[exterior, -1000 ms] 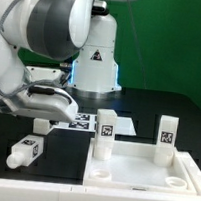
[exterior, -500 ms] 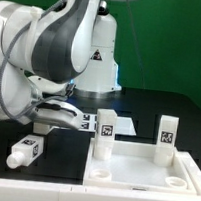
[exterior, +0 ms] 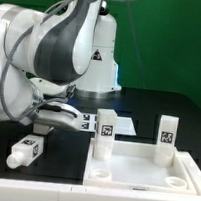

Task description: Assemble square table

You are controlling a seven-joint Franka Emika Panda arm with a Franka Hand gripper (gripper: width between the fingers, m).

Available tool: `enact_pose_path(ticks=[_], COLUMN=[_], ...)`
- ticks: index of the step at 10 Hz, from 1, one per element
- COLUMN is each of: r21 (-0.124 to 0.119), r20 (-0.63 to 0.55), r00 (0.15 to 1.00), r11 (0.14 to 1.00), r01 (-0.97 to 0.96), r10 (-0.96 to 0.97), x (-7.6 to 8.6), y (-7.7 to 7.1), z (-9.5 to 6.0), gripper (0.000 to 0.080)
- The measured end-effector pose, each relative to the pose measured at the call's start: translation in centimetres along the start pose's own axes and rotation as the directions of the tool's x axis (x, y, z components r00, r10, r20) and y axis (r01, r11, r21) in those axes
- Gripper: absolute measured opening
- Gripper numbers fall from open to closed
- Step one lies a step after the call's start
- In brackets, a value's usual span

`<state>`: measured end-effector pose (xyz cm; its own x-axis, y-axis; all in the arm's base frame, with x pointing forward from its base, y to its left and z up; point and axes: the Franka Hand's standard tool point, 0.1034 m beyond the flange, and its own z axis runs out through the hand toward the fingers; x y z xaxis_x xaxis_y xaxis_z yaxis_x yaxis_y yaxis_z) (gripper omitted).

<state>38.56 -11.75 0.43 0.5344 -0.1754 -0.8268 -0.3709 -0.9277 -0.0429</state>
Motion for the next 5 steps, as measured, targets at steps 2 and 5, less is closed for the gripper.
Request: enact_pose_path(ticks=[2, 5], r21=[0.006, 0.031], r20=[-0.002, -0.102], r00=[1.000, 0.992], r11=[1.000, 0.997], r01=[0.011, 0.073], r10=[-0.011, -0.069], x=[-0.6, -2.6], y=[-0.4, -2.6], z=[-1.3, -8.9], gripper=[0.0281, 0.0282])
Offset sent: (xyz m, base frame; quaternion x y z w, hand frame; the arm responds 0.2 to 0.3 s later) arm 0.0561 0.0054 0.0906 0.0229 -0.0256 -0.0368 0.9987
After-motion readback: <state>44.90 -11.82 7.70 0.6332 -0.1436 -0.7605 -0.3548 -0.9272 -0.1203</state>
